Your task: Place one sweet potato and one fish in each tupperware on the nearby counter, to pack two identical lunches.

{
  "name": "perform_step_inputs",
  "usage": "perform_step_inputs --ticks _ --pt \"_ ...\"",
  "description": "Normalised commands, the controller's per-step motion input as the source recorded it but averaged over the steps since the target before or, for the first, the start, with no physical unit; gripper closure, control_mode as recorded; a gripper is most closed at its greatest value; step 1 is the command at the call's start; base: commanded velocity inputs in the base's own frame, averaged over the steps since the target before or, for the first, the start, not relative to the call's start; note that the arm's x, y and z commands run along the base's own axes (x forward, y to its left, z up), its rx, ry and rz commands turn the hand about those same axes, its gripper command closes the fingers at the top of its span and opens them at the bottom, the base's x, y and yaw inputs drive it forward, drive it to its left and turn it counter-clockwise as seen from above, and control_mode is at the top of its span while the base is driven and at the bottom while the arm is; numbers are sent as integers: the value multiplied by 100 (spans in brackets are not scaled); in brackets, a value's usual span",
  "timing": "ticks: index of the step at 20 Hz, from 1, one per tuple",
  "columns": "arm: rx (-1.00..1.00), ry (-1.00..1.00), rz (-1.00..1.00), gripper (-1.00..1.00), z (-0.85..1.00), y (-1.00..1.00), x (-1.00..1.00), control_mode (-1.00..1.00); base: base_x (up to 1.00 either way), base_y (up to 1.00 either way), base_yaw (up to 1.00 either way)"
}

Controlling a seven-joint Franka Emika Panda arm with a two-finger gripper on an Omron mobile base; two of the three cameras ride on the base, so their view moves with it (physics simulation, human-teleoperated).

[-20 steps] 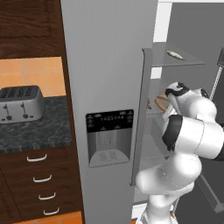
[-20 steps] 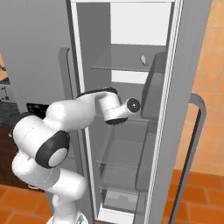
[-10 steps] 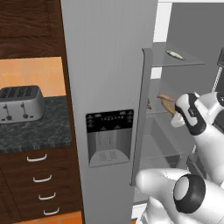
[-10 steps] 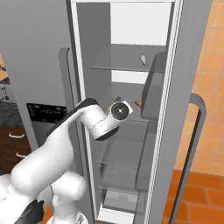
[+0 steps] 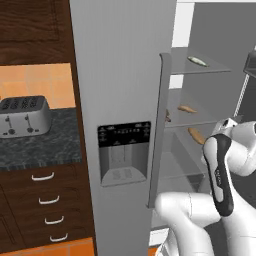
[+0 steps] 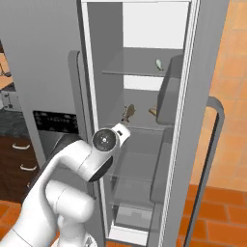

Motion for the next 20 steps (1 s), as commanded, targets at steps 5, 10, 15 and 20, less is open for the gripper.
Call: perform_step_inputs --ticks 5,10,15,20 --pt "0 0 0 100 0 0 0 100 -86 68 3" --pt "0 0 0 100 0 0 0 100 1 100 0" --pt "0 0 0 100 0 0 0 100 24 100 2" --pt "0 0 0 100 0 0 0 100 57 100 5"
